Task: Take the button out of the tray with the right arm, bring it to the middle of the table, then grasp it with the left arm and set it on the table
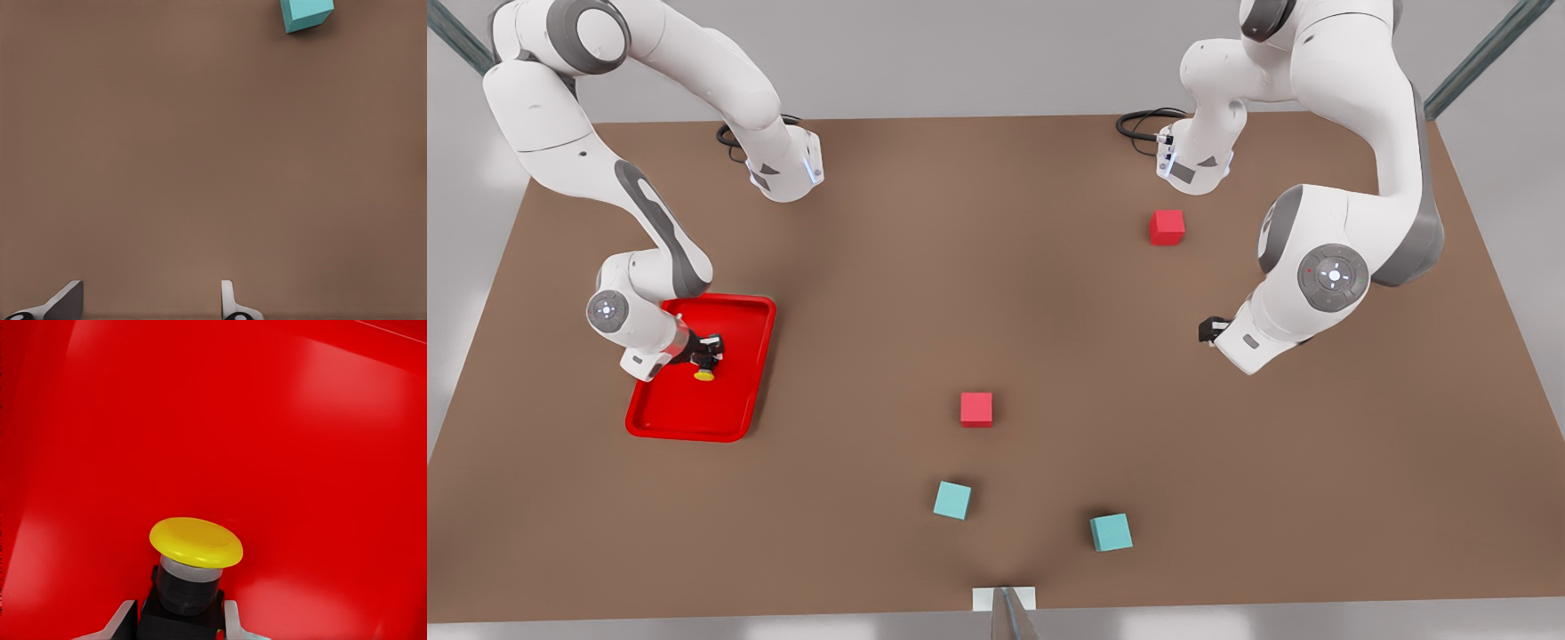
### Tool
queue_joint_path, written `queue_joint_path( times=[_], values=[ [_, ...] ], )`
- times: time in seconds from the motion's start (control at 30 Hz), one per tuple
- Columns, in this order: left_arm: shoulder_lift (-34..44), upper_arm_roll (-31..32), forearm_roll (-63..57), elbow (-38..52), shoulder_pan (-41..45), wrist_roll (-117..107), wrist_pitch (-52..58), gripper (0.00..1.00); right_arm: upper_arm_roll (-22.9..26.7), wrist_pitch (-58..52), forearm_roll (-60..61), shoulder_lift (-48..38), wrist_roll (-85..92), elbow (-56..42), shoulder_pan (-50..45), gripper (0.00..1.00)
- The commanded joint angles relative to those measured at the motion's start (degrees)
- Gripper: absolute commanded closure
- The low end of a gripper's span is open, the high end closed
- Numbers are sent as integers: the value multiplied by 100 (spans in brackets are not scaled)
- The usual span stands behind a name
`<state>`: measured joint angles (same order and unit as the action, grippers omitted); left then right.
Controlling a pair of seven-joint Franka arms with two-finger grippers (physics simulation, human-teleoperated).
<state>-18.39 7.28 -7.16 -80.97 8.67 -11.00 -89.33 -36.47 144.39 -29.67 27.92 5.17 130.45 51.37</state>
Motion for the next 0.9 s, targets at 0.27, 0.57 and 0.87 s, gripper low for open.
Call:
queue_joint_path(
  times=[0.27,0.57,0.87],
  values=[
    [46,1,-4,2,-32,46,56,0,-668,-1729,708,-735,-305,-590,-162,57],
    [73,1,-4,11,-59,10,143,0,5642,-4217,5911,2121,-3830,-6479,-9778,56],
    [108,1,-4,2,-76,28,205,0,5581,-2497,7536,3510,-4806,-8676,-9892,2]
  ],
)
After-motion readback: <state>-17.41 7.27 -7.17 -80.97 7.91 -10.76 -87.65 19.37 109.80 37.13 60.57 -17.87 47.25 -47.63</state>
